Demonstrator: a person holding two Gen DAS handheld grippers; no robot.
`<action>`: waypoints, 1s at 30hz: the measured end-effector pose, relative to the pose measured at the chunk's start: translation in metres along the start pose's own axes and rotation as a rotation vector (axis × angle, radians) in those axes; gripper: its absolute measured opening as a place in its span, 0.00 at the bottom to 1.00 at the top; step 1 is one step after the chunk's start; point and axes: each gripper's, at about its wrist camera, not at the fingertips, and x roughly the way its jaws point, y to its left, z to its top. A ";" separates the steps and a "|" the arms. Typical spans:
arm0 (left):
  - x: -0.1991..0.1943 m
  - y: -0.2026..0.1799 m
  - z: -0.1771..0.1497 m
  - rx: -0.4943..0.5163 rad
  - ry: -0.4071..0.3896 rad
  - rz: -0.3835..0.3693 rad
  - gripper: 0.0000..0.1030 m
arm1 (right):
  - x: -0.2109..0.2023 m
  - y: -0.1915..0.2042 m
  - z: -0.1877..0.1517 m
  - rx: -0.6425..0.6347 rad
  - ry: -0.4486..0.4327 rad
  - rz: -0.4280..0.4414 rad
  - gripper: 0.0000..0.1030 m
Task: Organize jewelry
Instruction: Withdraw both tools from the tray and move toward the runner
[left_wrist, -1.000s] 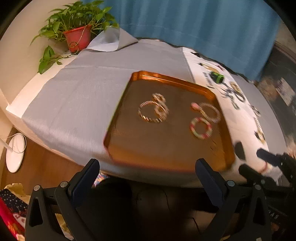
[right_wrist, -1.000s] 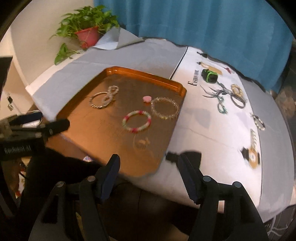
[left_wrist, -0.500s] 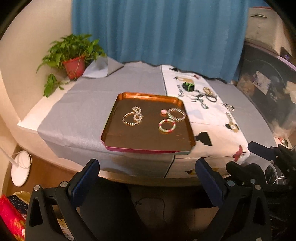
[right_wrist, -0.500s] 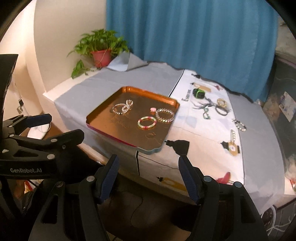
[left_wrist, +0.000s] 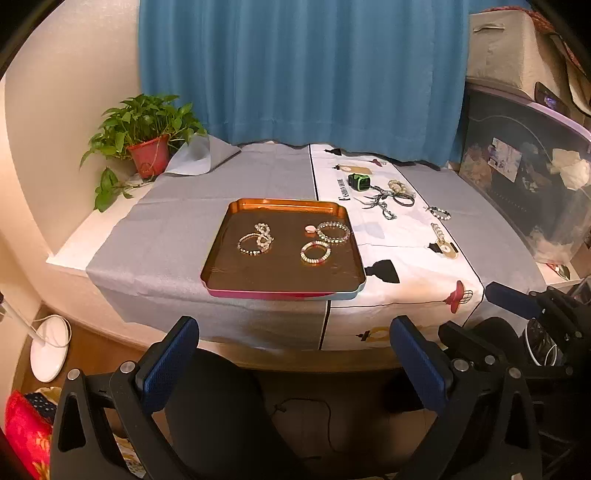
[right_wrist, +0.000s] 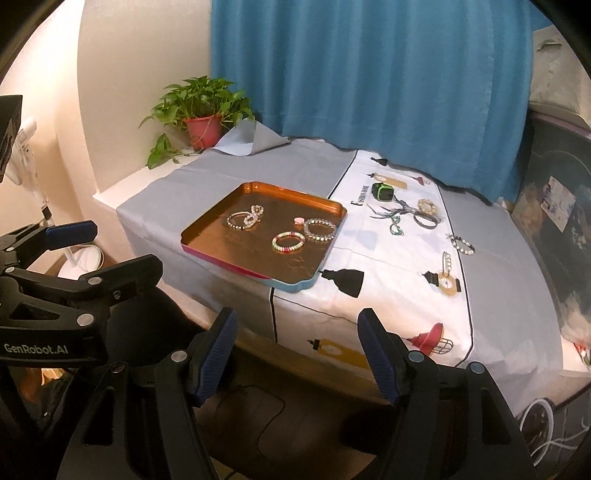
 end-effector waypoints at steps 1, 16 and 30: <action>-0.001 -0.001 0.000 0.000 0.000 0.000 0.99 | -0.001 -0.001 -0.001 0.001 -0.002 -0.001 0.66; 0.011 -0.007 -0.005 0.007 0.037 -0.004 0.99 | 0.006 -0.009 -0.010 0.023 0.029 -0.002 0.67; 0.040 -0.016 -0.005 0.031 0.097 -0.004 0.99 | 0.031 -0.032 -0.018 0.085 0.076 -0.013 0.67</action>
